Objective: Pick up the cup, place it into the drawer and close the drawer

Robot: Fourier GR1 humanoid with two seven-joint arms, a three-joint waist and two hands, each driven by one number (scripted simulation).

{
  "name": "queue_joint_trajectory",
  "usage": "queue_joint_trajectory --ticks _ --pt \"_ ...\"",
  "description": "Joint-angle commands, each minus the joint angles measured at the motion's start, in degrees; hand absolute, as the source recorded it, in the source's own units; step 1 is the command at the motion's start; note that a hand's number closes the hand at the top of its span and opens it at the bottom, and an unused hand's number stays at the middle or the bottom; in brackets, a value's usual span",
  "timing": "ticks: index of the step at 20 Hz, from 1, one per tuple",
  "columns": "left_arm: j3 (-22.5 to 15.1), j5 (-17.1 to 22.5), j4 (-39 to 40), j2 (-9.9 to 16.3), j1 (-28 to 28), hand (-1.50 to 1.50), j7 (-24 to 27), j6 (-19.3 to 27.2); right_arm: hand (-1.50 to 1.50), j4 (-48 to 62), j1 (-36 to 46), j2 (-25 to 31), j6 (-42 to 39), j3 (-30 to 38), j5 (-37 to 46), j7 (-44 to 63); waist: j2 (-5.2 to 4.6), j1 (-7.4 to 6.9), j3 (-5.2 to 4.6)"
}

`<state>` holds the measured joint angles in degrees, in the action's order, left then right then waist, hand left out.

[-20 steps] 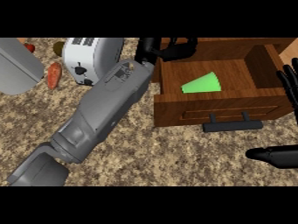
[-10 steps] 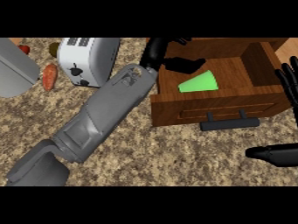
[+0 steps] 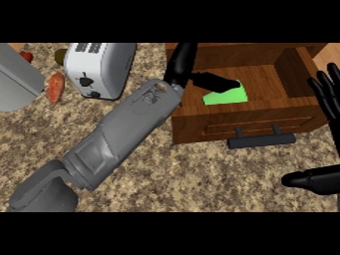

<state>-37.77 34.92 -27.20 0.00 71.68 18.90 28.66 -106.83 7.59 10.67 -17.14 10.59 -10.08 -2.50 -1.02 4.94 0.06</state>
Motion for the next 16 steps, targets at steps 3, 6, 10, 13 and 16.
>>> queue_joint_trajectory --ticks 3,6,10,13,16 --pt "0.60 4.01 -5.57 0.00 0.20 -1.50 2.98 2.48 1.50 -0.65 0.41 0.47 -3.86 -0.59 -5.60 1.36 0.47 -1.65 -0.03" --pt "2.72 4.94 -5.18 0.00 -0.55 -1.50 5.93 1.36 1.50 -0.54 -2.28 3.80 -7.12 0.22 -2.90 -1.05 0.51 -2.41 -0.02" --pt "6.94 4.05 -4.34 0.83 2.52 -1.50 1.44 -0.18 1.50 -8.72 -5.70 7.60 -9.27 -1.88 0.47 3.19 1.12 -3.93 -0.08" --pt "8.87 4.47 -7.30 4.18 -0.04 -1.50 1.39 -1.64 1.50 -11.33 -7.14 7.92 -9.02 -3.95 4.15 5.23 1.29 -4.62 -0.11" --pt "9.16 3.84 -11.45 8.30 -1.56 -1.50 -1.19 -2.16 1.50 -12.23 -5.67 8.10 -6.82 -5.73 10.71 6.61 1.47 -5.56 -0.11"
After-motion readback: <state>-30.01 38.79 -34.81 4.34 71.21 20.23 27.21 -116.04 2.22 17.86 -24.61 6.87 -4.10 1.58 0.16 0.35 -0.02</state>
